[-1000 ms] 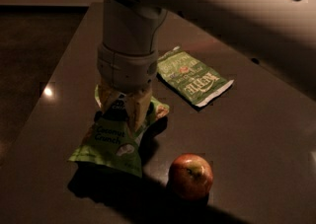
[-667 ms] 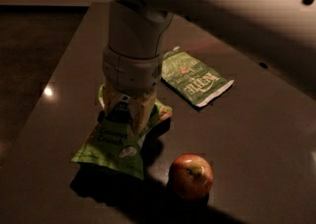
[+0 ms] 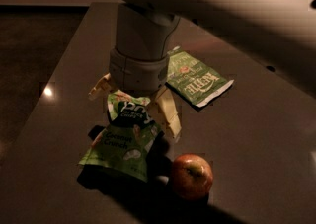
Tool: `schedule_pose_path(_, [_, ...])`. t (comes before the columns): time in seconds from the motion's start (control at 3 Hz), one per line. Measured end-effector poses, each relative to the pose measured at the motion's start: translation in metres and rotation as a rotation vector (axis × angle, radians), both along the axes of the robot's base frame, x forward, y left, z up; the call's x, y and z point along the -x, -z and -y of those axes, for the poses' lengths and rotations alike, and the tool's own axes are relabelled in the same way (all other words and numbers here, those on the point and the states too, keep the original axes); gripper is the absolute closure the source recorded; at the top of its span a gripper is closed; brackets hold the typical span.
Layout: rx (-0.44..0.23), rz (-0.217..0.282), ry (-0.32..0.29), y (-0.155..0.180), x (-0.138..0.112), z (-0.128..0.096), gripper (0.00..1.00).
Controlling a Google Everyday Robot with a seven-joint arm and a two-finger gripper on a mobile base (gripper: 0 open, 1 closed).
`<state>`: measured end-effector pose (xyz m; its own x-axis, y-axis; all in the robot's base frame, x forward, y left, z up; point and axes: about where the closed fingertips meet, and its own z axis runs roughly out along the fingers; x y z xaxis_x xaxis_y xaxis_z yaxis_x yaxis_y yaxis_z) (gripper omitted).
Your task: Move green rice chip bag near apple
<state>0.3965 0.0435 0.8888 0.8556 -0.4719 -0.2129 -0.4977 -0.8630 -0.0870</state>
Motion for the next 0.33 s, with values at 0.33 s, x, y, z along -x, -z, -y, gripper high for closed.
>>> schedule_pose_path(0.33, [0.0, 0.0, 0.0, 0.0, 0.0, 0.0, 0.0])
